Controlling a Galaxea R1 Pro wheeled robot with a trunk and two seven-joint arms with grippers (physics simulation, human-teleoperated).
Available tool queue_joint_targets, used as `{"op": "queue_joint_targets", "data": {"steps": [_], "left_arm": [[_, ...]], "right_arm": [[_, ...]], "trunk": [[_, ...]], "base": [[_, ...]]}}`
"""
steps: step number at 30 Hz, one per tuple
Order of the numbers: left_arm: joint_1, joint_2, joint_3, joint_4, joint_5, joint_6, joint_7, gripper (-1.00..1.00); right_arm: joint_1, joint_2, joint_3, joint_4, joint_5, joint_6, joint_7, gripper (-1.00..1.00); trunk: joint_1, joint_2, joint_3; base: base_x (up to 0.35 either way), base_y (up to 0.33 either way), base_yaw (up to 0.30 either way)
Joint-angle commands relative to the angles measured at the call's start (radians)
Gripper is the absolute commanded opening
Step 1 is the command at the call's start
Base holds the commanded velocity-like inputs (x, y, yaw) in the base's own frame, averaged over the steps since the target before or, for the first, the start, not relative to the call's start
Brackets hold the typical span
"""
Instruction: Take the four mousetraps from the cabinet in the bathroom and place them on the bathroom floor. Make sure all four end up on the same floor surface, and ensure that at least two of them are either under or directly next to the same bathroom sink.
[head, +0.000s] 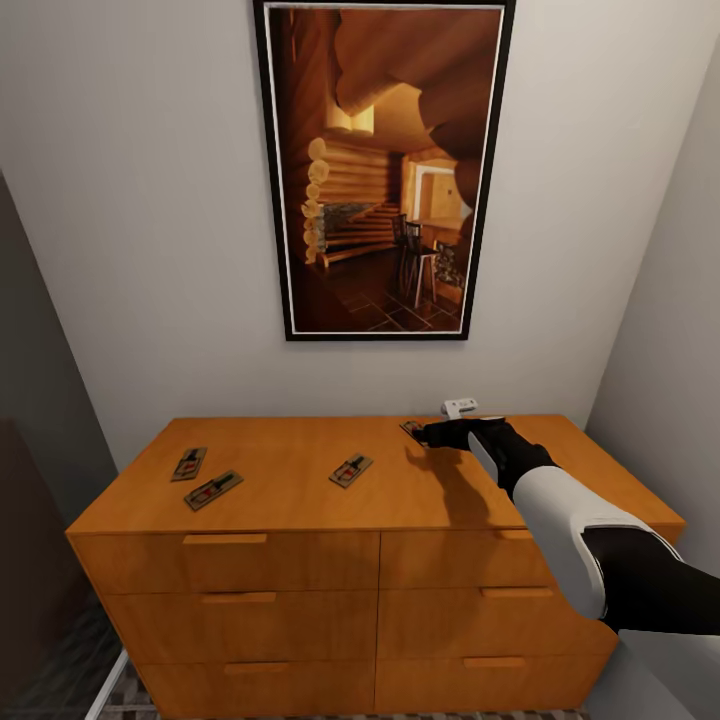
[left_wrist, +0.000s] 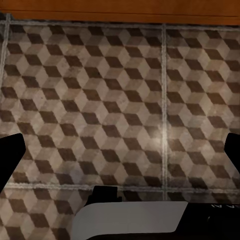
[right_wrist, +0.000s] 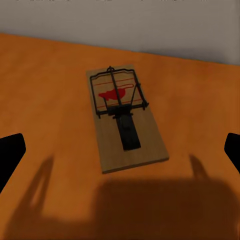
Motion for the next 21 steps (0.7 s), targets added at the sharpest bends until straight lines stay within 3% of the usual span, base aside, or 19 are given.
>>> {"op": "queue_joint_targets", "data": {"steps": [1,21], "left_arm": [[0.000,0.000,0.001,-0.001,0.002,-0.001,0.001,1.00],[0.000,0.001,0.001,-0.002,0.002,-0.003,0.001,1.00]], "right_arm": [[0.000,0.000,0.000,-0.002,0.011,0.004,0.005,1.00],[0.000,0.000,0.001,0.013,0.011,-0.003,0.005,1.00]], "trunk": [[0.000,0.000,-0.001],[0.000,0.000,-0.001]], "base": [[0.056,0.000,0.000],[0.049,0.000,0.000]]}}
